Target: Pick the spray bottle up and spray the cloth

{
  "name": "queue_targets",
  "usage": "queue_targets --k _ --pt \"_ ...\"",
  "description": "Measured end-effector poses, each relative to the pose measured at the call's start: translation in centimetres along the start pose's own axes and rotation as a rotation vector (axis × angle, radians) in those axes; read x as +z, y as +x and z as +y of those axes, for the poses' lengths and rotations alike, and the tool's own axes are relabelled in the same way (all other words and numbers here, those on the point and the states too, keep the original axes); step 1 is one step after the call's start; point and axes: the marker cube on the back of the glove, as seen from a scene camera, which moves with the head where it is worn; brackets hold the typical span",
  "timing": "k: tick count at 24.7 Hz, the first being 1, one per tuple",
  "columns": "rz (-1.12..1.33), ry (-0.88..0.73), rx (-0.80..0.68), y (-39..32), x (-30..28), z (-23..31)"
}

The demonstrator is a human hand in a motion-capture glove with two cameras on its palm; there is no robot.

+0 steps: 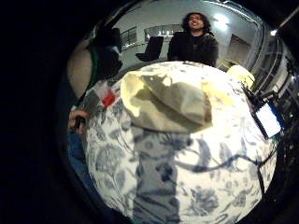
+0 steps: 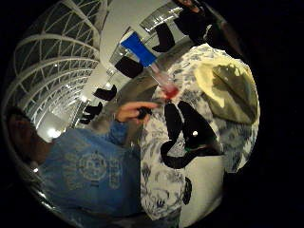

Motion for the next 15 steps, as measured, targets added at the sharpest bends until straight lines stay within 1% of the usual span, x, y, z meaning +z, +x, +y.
queue_targets --k 8,15 --pt "0.141 -0.076 0.068 4.5 -5.2 9.3" --pt "0.142 -0.053 0.124 6.2 -6.6 14.0"
